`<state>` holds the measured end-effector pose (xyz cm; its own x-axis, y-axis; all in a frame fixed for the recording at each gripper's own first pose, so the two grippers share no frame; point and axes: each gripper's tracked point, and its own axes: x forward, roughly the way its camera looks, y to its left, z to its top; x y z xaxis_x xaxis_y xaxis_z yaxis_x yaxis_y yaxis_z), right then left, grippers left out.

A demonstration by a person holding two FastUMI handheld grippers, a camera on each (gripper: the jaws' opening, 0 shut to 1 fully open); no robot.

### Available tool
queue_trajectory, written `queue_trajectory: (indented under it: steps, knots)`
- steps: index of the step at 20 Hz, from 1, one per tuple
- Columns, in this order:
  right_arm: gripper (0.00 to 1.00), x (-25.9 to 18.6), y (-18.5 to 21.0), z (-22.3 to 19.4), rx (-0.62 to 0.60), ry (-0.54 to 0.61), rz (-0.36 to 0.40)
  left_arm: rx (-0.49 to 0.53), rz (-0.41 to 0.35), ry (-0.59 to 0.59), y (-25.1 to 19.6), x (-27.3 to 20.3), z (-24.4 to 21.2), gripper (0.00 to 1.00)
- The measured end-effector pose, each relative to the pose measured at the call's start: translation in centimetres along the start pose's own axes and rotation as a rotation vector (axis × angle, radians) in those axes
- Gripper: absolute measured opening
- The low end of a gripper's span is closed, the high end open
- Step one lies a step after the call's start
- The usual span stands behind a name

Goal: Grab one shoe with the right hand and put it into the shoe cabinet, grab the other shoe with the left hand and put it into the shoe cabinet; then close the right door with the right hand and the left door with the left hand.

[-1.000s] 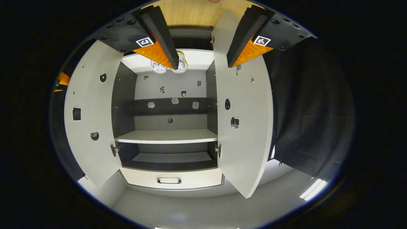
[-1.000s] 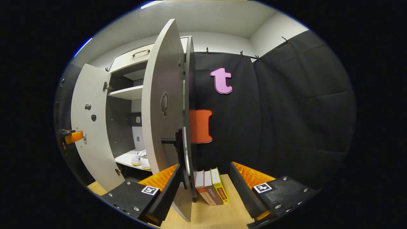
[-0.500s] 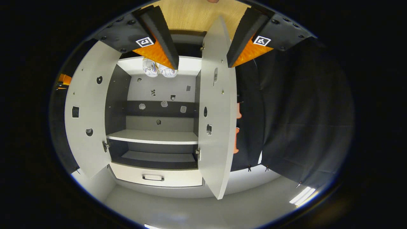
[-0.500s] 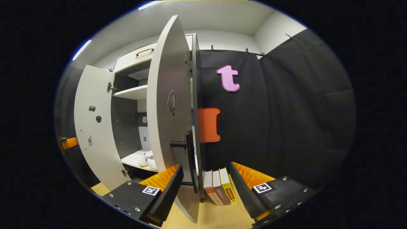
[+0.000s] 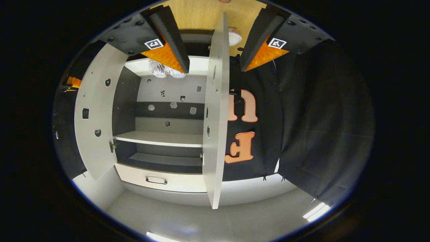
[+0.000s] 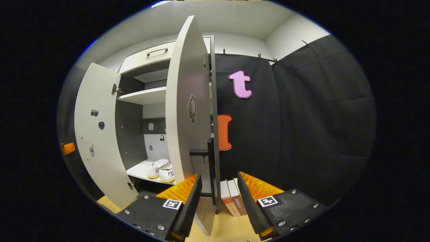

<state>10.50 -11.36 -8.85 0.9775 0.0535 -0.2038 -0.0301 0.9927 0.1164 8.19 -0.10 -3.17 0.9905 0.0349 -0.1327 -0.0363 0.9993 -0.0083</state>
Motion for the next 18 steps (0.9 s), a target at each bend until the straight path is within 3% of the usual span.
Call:
queue_trajectory:
  steps: [8,9,10,13,18]
  knots:
    - [0.68,0.5,4.3,-0.1,-0.011,-0.06,-0.04,0.015,-0.167,-0.023,0.9,1.5,0.9,0.95]
    - [0.78,0.6,5.1,-0.2,-0.021,-0.058,-0.032,0.012,-0.178,-0.026,1.0,1.9,1.1,0.95]
    - [0.68,0.9,6.0,-0.3,-0.023,-0.049,-0.016,0.01,-0.185,-0.027,1.2,2.1,1.1,0.94]
    - [0.69,2.3,8.5,-0.4,0.004,-0.044,0.034,0.003,-0.187,-0.032,1.9,2.1,1.4,0.96]
    - [0.87,6.5,12.3,-2.8,0.028,0.016,0.095,-0.031,-0.159,-0.004,4.0,1.5,0.2,0.96]
